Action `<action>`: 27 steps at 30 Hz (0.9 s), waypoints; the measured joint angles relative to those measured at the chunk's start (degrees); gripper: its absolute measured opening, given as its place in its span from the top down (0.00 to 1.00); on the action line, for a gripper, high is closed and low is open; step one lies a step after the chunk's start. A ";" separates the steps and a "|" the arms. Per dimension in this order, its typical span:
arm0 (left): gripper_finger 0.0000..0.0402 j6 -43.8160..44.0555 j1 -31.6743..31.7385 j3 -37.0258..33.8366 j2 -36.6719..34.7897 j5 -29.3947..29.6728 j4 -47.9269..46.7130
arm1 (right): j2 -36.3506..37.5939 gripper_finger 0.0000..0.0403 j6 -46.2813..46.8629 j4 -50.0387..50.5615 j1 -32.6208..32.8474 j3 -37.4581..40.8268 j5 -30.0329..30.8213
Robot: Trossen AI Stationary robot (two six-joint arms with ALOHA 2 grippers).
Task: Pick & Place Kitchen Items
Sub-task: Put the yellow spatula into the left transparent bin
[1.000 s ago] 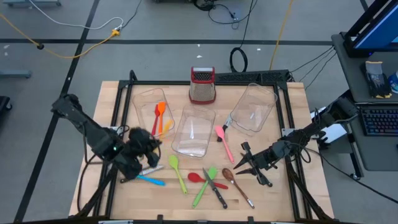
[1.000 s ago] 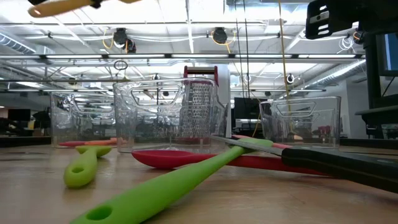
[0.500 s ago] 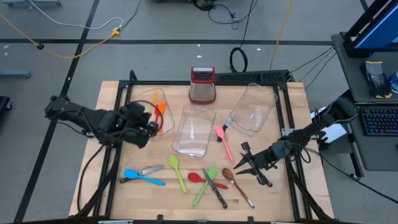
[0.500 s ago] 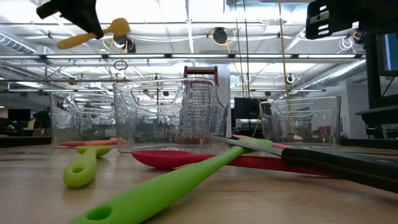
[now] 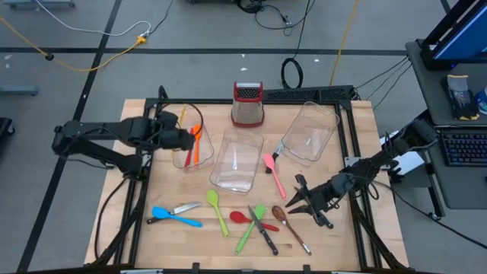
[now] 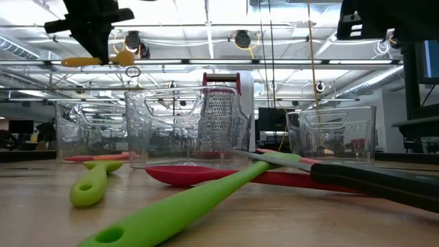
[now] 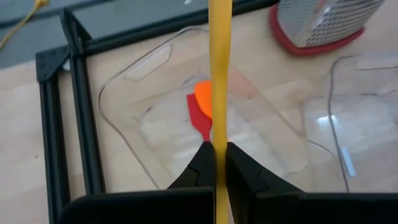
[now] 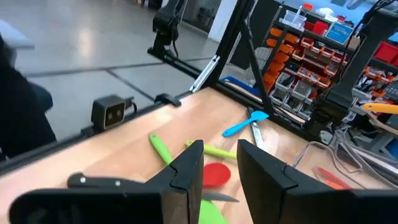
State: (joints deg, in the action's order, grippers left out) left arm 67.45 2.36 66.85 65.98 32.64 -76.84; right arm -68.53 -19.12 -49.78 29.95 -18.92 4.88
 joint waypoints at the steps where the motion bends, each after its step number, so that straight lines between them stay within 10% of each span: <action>1: 0.99 -0.22 1.05 0.00 0.00 -1.07 0.02 | 0.00 0.78 -0.65 0.45 0.00 0.00 0.02; 27: 0.99 -13.00 18.30 0.04 15.80 -24.71 4.53 | -0.02 0.78 -1.21 -10.20 0.07 8.71 7.09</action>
State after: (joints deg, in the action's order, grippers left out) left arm 54.45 20.66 66.89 81.77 7.93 -72.31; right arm -68.55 -20.33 -59.98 30.02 -10.21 11.97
